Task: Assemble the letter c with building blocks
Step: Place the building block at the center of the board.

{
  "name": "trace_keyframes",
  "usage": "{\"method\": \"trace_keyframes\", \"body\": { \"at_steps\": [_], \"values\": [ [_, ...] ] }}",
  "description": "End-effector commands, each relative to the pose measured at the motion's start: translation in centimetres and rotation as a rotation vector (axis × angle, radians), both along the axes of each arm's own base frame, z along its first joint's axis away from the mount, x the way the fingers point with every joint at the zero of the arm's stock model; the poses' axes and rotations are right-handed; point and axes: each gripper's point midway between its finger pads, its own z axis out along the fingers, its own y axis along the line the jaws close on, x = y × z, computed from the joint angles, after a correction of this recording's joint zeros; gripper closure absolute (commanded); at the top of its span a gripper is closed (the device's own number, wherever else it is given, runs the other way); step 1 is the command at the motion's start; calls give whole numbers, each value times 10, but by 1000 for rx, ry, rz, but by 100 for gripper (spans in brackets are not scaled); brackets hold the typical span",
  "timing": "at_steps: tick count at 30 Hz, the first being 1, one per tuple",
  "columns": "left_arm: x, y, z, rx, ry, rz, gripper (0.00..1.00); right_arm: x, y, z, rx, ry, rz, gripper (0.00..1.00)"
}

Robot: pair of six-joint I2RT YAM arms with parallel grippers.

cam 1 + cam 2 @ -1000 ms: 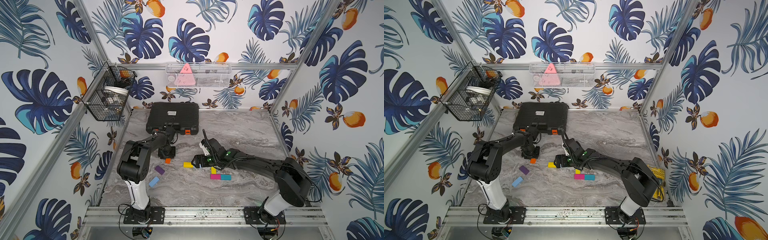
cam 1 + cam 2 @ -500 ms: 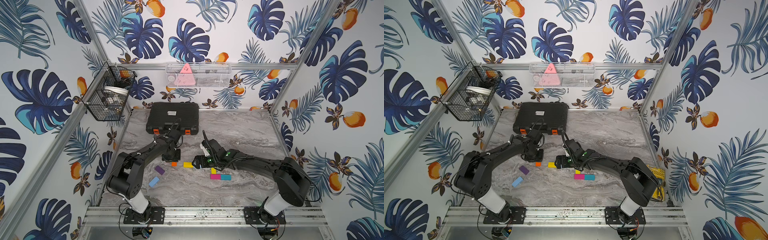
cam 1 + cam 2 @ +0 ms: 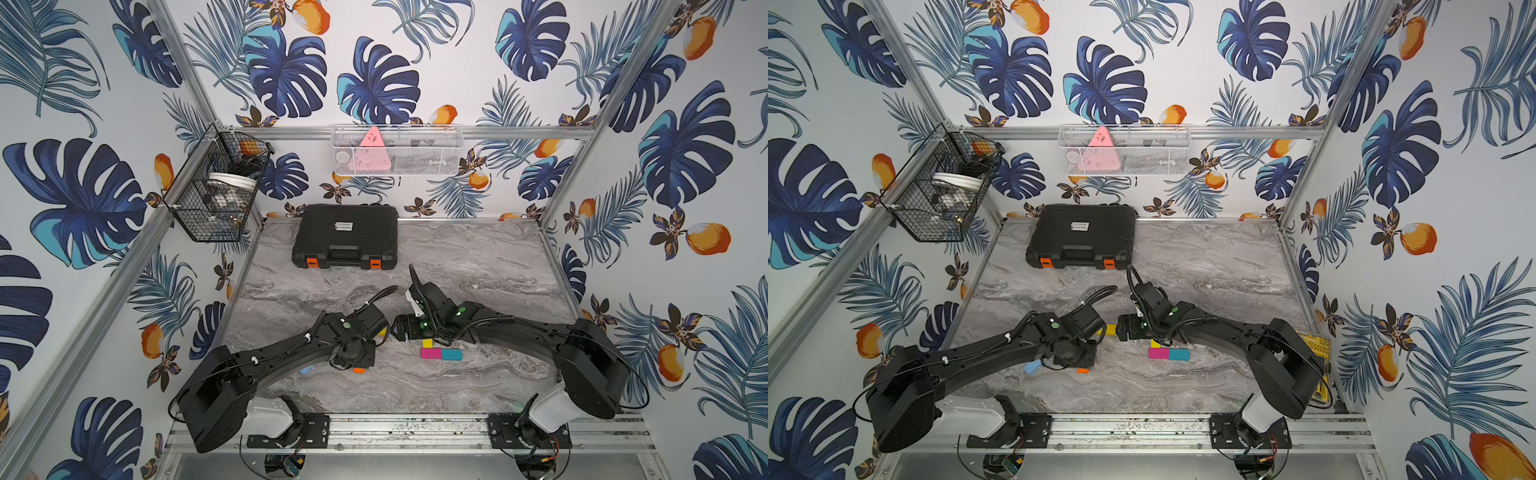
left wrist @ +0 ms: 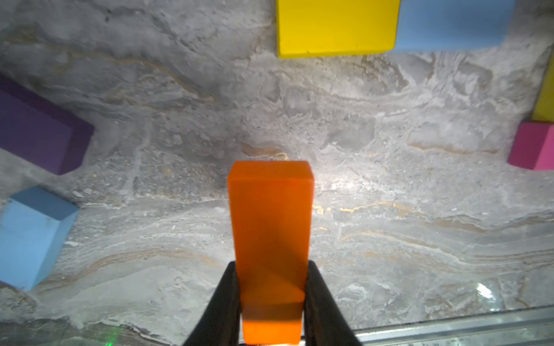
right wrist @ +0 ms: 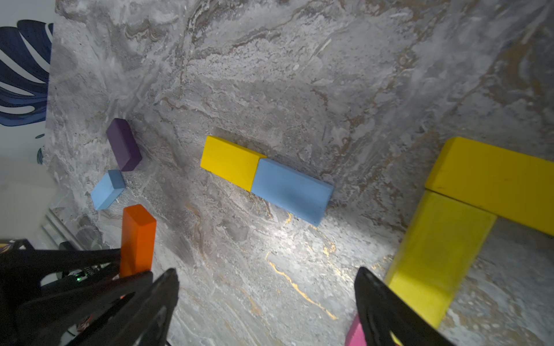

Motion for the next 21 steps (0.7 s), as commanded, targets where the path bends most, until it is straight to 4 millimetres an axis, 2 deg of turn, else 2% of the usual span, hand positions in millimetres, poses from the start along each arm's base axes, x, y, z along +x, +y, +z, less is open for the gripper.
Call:
{"method": "trace_keyframes", "body": {
  "at_steps": [1,10,17,21],
  "values": [
    [7,-9,-6,33,-37,41,79,-2,-7,0,-22,-8,-7,7],
    [21,-22,-21,93,-35,11,77,-6,-17,3,-42,-21,-8,7],
    [21,-28,-36,84,-4,16,73,-7,-20,2,-52,-22,-8,7],
    [21,-27,-40,73,9,33,58,-7,-20,2,-54,-23,-5,7]
  ]
}}
